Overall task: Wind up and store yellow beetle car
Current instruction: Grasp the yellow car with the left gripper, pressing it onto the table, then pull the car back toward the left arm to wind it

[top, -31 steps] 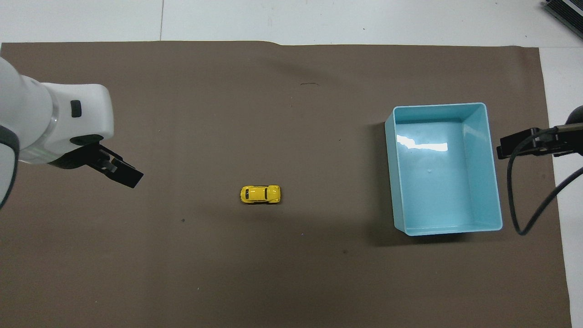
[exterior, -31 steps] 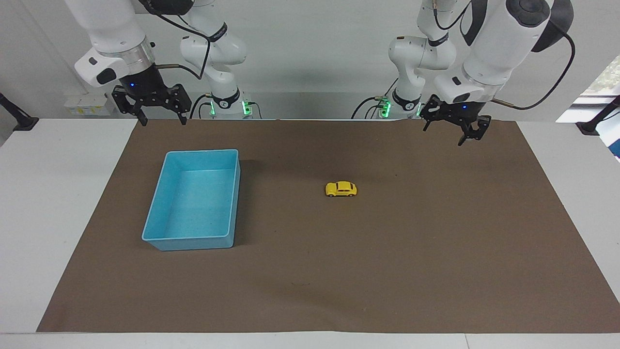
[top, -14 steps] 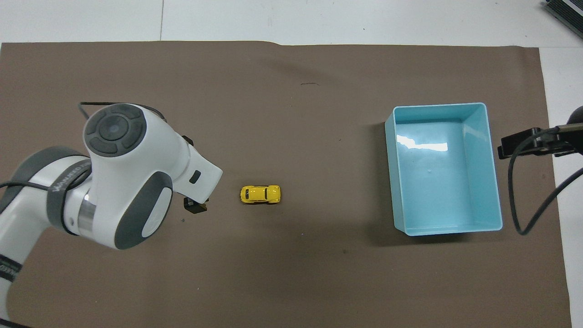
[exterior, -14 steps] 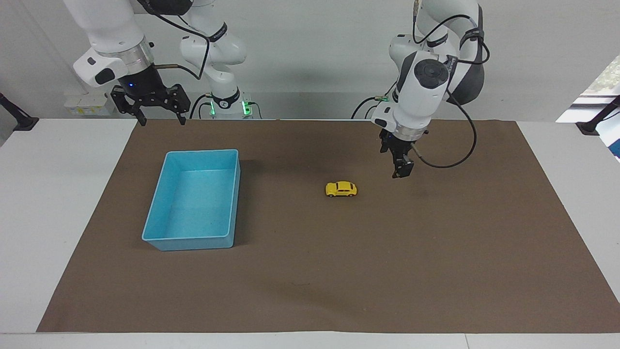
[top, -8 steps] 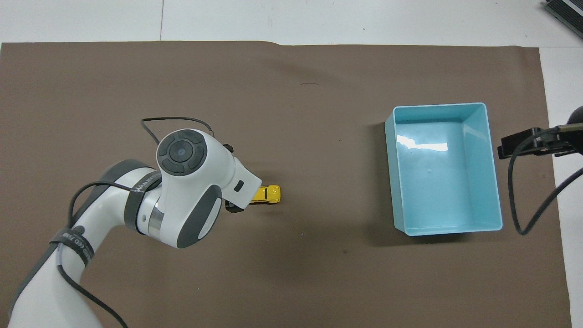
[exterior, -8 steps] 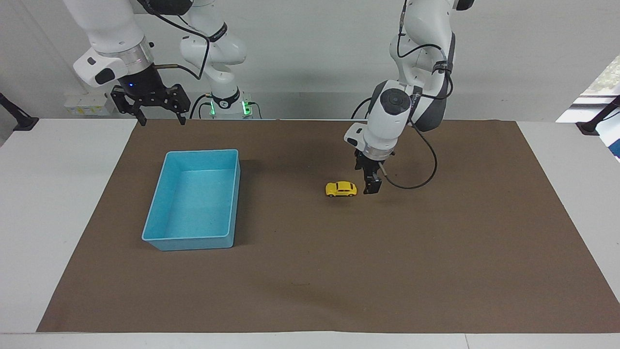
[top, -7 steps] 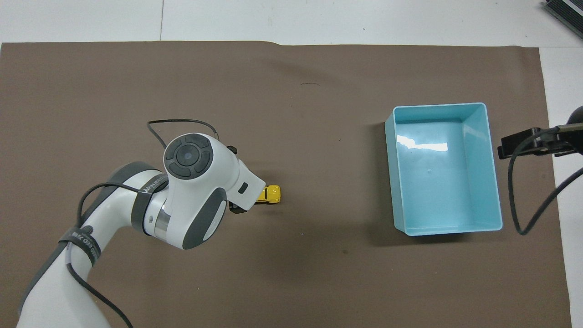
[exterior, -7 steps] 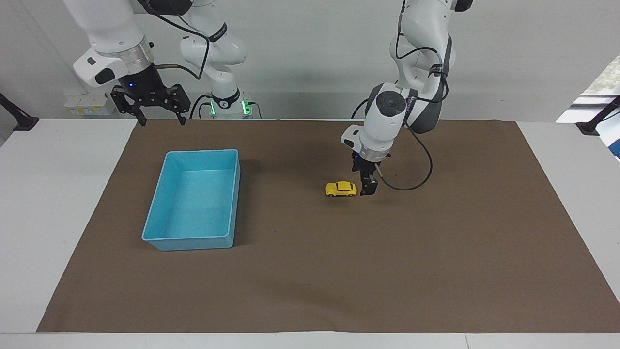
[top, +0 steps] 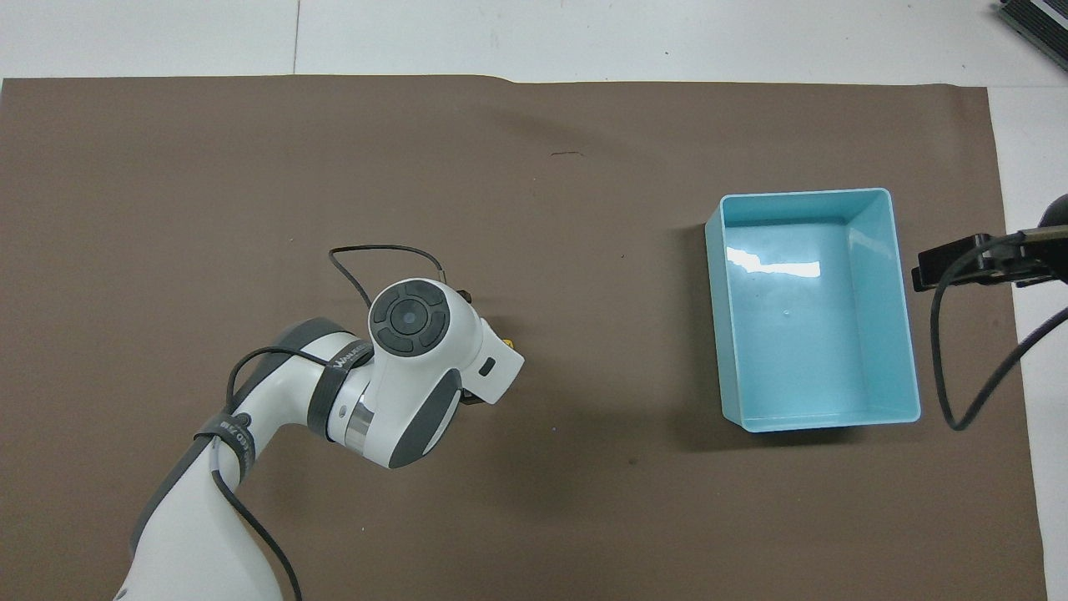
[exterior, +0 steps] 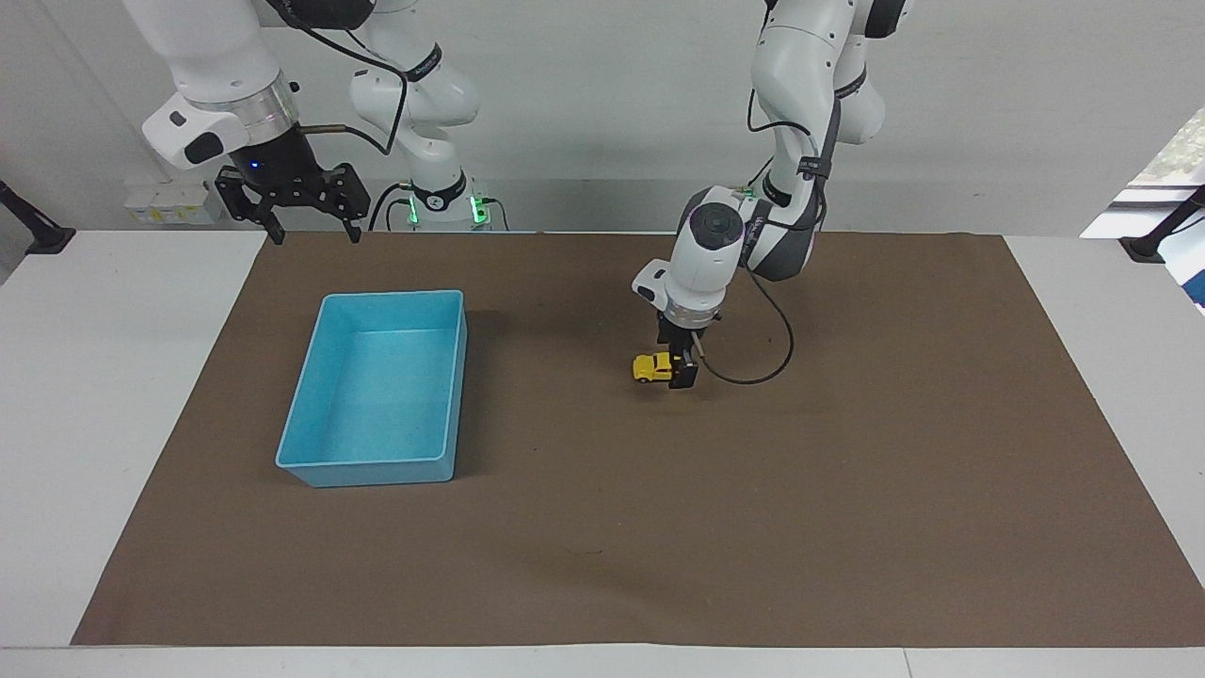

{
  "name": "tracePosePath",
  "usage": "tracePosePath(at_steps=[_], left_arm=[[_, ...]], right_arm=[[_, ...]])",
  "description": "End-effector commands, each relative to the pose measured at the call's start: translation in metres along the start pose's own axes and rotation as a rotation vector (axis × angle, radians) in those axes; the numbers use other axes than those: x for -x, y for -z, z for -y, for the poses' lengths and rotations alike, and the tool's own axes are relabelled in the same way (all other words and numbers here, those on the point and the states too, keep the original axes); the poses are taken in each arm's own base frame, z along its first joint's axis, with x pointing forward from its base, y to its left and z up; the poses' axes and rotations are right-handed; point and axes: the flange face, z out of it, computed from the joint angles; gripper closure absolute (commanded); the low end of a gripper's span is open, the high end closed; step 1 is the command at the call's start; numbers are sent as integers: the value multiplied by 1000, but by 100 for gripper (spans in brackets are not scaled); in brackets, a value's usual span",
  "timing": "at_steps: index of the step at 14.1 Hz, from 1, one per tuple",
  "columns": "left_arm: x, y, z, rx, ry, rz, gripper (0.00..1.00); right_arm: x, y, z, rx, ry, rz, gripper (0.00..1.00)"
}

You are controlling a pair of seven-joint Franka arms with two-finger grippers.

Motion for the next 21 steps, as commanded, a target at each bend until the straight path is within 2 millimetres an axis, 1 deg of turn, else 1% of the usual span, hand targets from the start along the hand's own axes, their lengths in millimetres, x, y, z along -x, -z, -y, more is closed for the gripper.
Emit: tracePosePath(at_steps=[1, 2, 3, 5, 6, 7, 8, 11, 14, 17, 19, 20, 21], left_arm=[[0, 2, -4, -5, 15, -13, 13], [0, 5, -3, -9, 8, -16, 17], [0, 5, -3, -8, 6, -15, 26], [0, 7, -4, -8, 8, -17, 42], [0, 7, -3, -9, 4, -16, 64], [0, 6, -4, -5, 4, -13, 92], [1, 6, -4, -3, 3, -12, 100], [4, 4, -4, 0, -31, -8, 100], [14, 0, -3, 7, -80, -2, 100], [37, -3, 9, 14, -80, 4, 100], [58, -5, 21, 19, -90, 8, 100], [64, -6, 22, 24, -98, 10, 100], [75, -6, 27, 25, -104, 11, 100]], right_arm=[[2, 3, -2, -16, -17, -13, 0], [2, 2, -2, -16, -17, -12, 0], [2, 3, -2, -16, -15, -13, 0], [2, 3, -2, -16, -17, -13, 0], [2, 3, -2, -16, -17, -13, 0], [2, 3, -2, -16, -15, -15, 0], [2, 2, -2, -16, -15, -12, 0], [2, 3, -2, -16, -17, -13, 0], [2, 3, -2, -16, -15, -13, 0], [2, 3, -2, -16, -17, -13, 0], [2, 3, -2, -16, -15, -13, 0], [2, 3, -2, -16, -17, -13, 0], [2, 3, -2, -16, -15, -15, 0]])
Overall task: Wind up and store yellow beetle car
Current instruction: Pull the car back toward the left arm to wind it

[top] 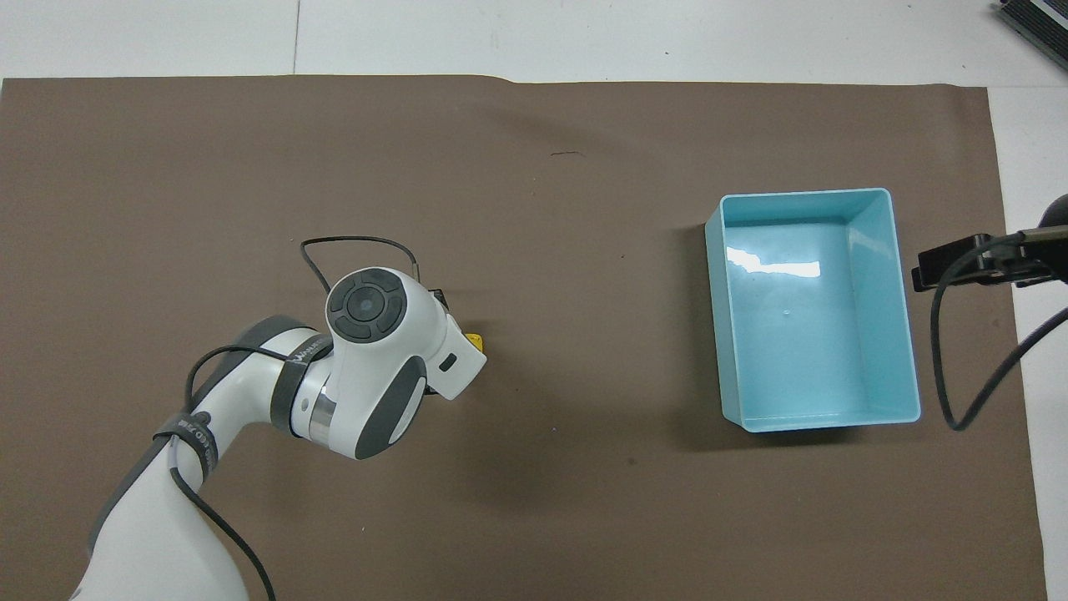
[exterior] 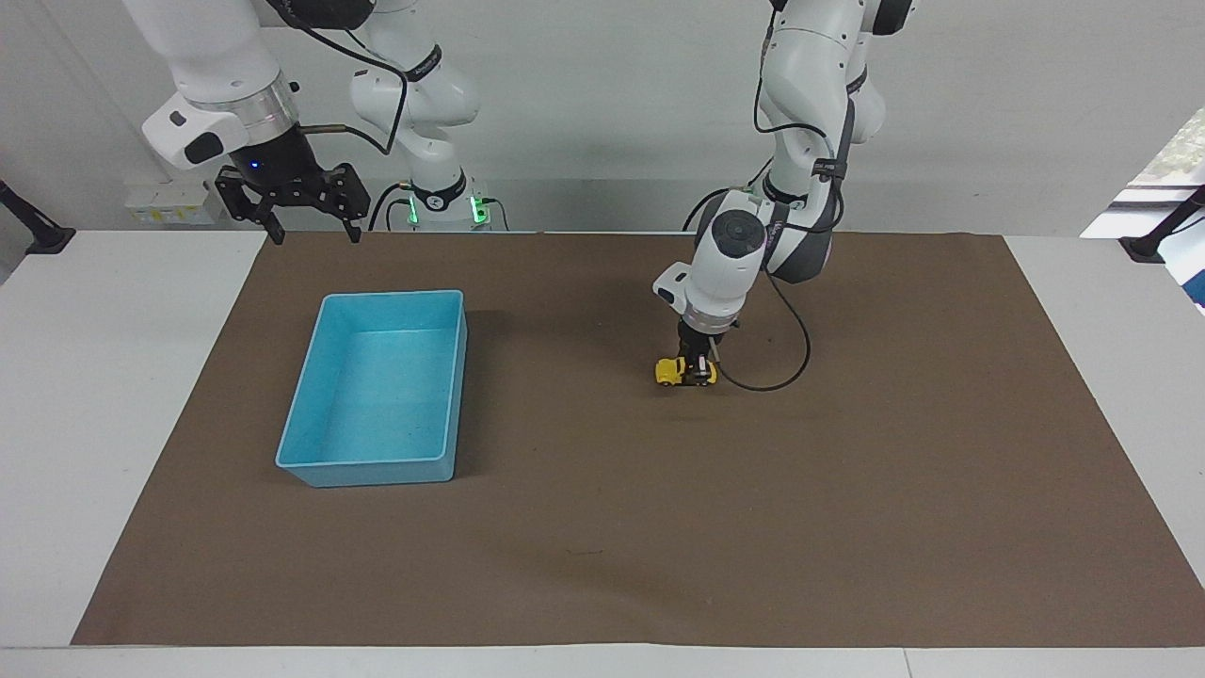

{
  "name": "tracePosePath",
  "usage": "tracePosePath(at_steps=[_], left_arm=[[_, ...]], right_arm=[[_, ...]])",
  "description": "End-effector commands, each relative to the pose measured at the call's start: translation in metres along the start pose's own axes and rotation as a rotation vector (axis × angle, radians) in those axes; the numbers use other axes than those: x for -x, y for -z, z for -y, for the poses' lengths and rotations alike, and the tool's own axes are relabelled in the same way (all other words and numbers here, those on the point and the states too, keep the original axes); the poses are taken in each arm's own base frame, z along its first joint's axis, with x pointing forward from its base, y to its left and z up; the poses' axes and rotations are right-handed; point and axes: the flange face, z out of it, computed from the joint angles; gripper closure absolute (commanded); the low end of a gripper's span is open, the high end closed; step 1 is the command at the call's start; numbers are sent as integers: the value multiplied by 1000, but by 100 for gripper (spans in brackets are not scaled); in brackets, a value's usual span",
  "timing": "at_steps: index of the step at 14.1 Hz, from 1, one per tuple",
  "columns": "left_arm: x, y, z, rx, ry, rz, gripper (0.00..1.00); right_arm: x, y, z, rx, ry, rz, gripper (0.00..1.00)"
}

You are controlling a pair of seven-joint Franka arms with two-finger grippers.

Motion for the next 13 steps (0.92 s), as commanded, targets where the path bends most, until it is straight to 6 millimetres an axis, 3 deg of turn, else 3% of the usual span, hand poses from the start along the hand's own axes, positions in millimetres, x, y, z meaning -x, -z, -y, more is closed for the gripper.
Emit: tracePosePath(at_steps=[1, 13], left_arm=[[43, -13, 11, 10, -15, 1, 100], [149, -14, 41, 49, -63, 4, 100]], right_arm=[[2, 3, -2, -16, -15, -13, 0], [2, 2, -2, -16, -17, -12, 0]])
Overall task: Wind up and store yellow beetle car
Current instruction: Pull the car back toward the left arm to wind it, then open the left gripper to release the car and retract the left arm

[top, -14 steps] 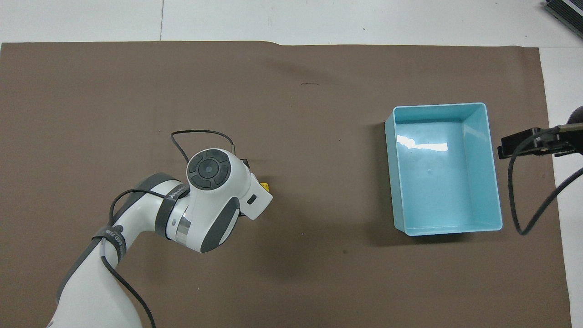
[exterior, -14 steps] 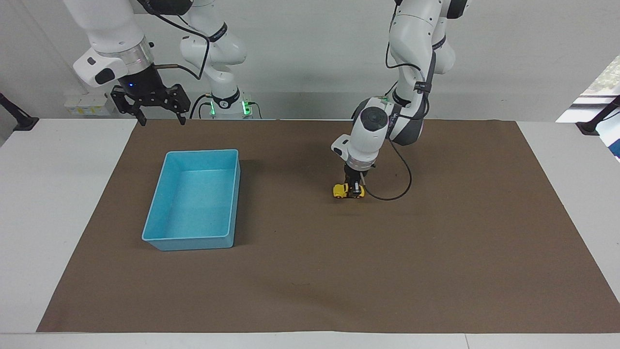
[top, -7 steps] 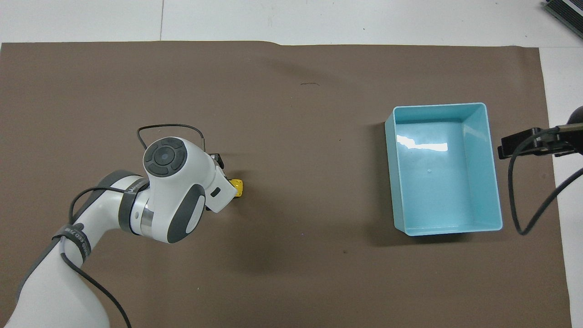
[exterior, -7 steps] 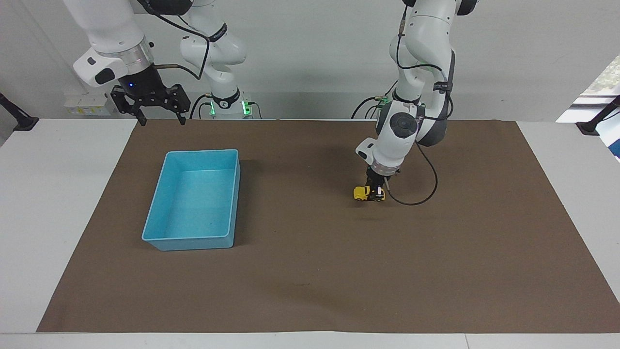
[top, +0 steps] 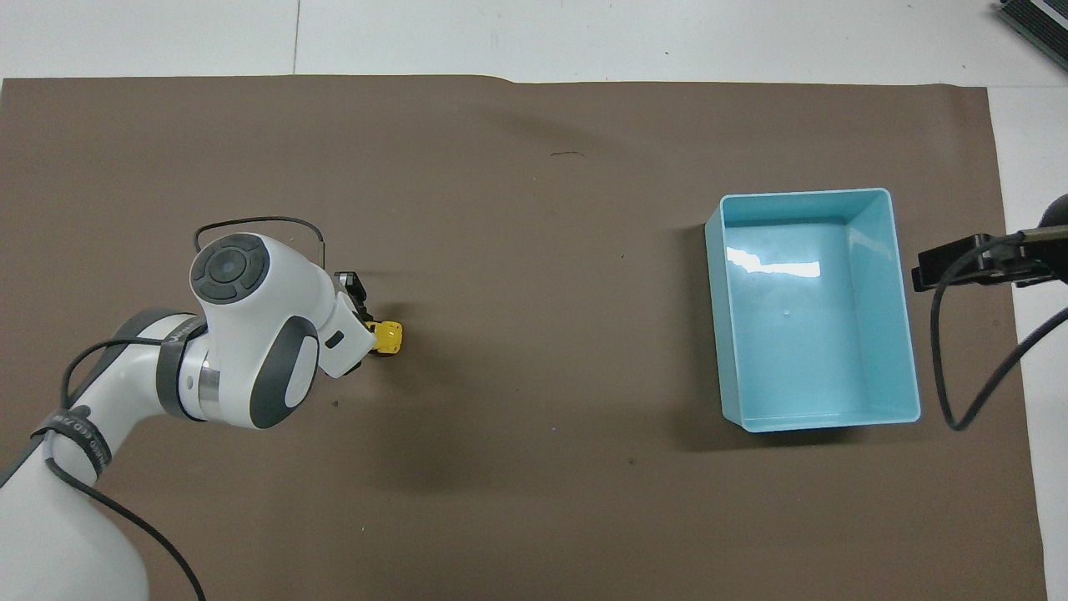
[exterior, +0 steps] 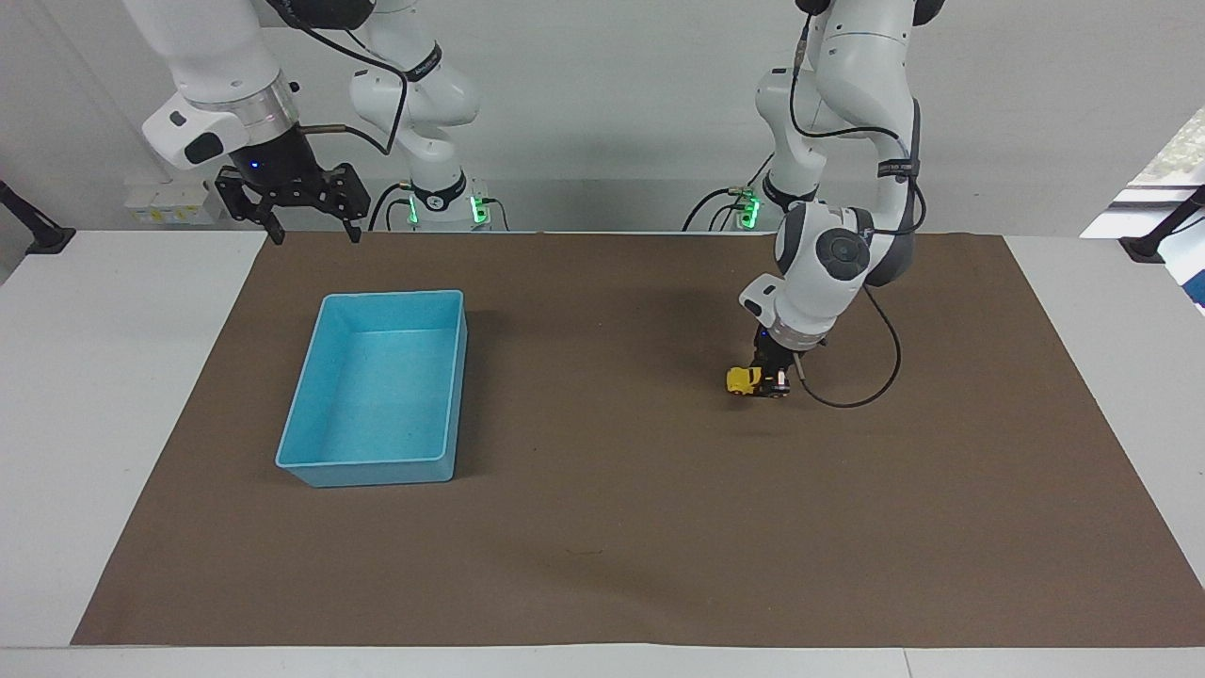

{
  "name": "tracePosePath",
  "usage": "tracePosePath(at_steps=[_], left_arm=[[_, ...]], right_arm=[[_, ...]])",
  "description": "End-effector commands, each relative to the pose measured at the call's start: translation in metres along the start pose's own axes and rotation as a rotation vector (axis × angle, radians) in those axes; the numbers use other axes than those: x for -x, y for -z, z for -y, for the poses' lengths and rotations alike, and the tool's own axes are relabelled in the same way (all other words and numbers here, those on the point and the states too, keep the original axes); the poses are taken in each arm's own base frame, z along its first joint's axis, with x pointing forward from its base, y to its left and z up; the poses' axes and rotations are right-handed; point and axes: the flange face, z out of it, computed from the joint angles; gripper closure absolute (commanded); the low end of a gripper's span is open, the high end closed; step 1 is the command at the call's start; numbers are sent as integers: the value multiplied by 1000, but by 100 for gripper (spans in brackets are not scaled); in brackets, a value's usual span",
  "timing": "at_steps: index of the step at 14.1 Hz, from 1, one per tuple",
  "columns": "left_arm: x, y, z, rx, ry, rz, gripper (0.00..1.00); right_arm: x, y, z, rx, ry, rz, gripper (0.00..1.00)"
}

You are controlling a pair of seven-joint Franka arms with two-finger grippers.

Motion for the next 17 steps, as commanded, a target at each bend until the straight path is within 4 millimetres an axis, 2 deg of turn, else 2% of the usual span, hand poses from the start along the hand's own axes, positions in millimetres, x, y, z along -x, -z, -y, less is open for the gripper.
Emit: tracePosePath(at_steps=[1, 3, 4, 5, 6, 8, 12, 16, 17], left_arm=[[29, -25, 4, 21, 3, 3, 100], [28, -24, 3, 25, 10, 4, 99], [26, -20, 4, 20, 10, 3, 69], [21, -16, 4, 17, -2, 5, 24], [20, -7, 5, 6, 3, 6, 15], [21, 17, 0, 8, 64, -1, 12], [31, 67, 15, -12, 230, -5, 8], [40, 89, 22, -89, 572, 52, 8], [39, 97, 27, -124, 681, 76, 3]], right_arm=[[2, 3, -2, -16, -17, -13, 0], [2, 3, -2, -16, -17, -13, 0], [2, 2, -2, -16, -15, -12, 0], [2, 3, -2, -16, -15, -13, 0], [2, 3, -2, -16, -17, -13, 0], [2, 2, -2, -15, -17, -12, 0], [2, 3, -2, -16, -17, -15, 0], [2, 3, -2, -16, -17, -13, 0], [2, 3, -2, -16, -17, -13, 0]])
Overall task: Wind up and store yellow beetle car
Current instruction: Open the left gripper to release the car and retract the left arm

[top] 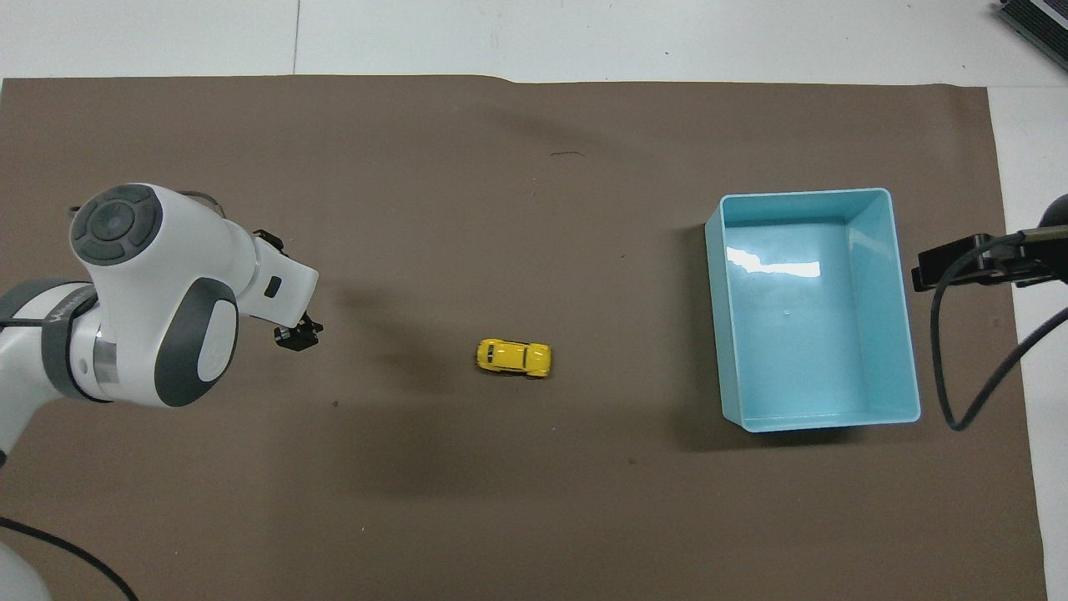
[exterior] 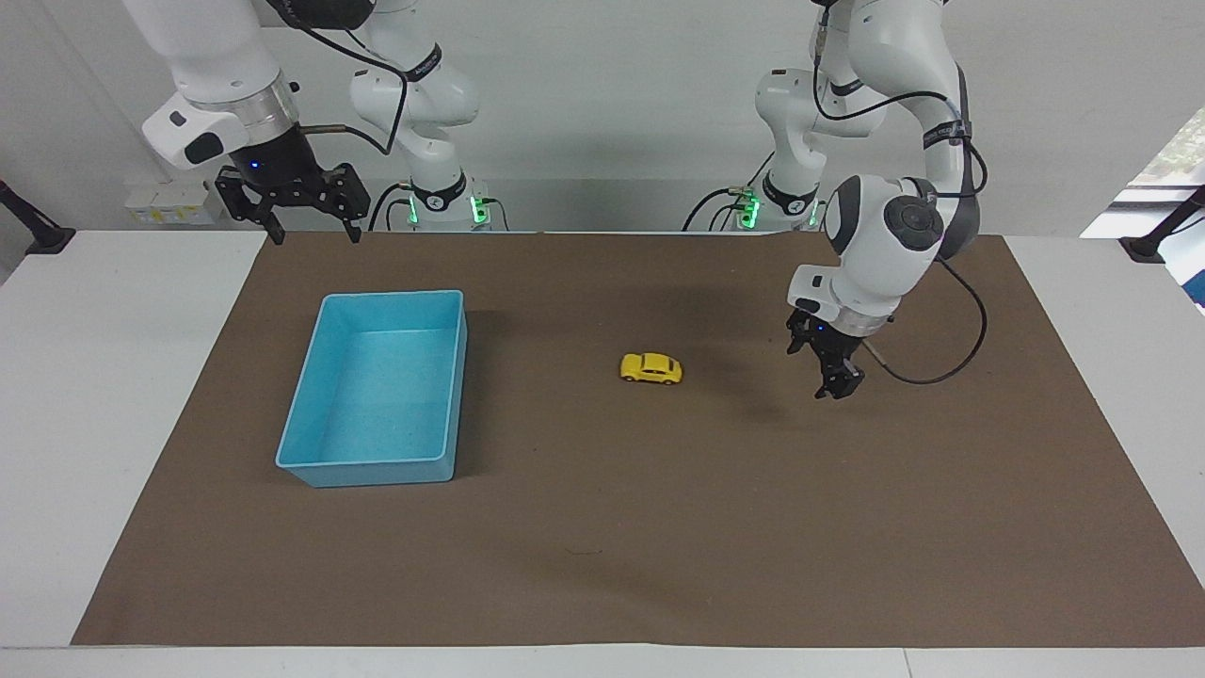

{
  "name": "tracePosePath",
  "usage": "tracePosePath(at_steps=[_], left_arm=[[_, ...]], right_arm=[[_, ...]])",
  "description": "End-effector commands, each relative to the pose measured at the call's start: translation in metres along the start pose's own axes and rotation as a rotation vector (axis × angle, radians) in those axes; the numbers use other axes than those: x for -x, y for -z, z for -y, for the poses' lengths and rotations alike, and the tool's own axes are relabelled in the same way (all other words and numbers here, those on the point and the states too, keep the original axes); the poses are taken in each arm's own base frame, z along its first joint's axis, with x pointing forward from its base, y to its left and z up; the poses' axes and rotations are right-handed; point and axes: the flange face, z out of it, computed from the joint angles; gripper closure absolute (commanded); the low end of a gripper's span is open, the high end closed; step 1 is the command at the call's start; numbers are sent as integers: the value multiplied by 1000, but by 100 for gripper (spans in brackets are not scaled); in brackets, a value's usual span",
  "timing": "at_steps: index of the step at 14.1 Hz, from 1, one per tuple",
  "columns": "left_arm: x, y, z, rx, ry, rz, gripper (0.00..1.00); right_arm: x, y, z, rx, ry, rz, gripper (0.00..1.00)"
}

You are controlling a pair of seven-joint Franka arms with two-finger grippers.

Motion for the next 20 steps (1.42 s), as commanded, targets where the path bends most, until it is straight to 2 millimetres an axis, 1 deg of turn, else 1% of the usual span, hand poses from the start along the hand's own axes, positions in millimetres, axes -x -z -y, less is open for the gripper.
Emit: tracePosePath(at_steps=[1, 2, 3, 5, 7, 9, 11, 12, 14, 15, 17, 18, 19, 20], left_arm=[[-5, 17, 9, -79, 273, 46, 0], [-6, 22, 11, -91, 377, 38, 0], [-1, 30, 14, -99, 456, 26, 0], [23, 58, 37, -94, 565, 11, 0], [37, 89, 55, -56, 686, -6, 0], [43, 113, 62, -16, 768, -26, 0], [64, 139, 75, 27, 874, -62, 0], [71, 152, 78, 51, 904, -70, 0], [85, 172, 77, 55, 907, -44, 0], [89, 185, 73, 48, 906, -42, 0], [97, 200, 64, 61, 912, -18, 0], [103, 212, 57, 60, 915, -24, 0], [113, 220, 49, 70, 916, -19, 0], [115, 217, 46, 80, 916, -1, 0]], right_arm=[[2, 3, -2, -15, -17, -15, 0], [2, 3, -4, -10, -22, -15, 0], [2, 3, -6, -10, -23, -15, 0], [2, 3, -8, -10, -26, -15, 0], [2, 3, -7, -16, -23, -16, 0], [2, 3, -6, -16, -21, -15, 0], [3, 2, -7, -18, -23, -7, 0], [3, 3, -4, -16, -17, -13, 0], [3, 4, 5, -14, 14, -15, 0], [3, 4, 7, -16, 31, -17, 0], [3, 3, 9, -29, 92, -16, 0], [3, 2, 10, -38, 126, -15, 0], [3, 2, 11, -41, 174, -17, 0], [5, 3, 13, -42, 254, -18, 0]])
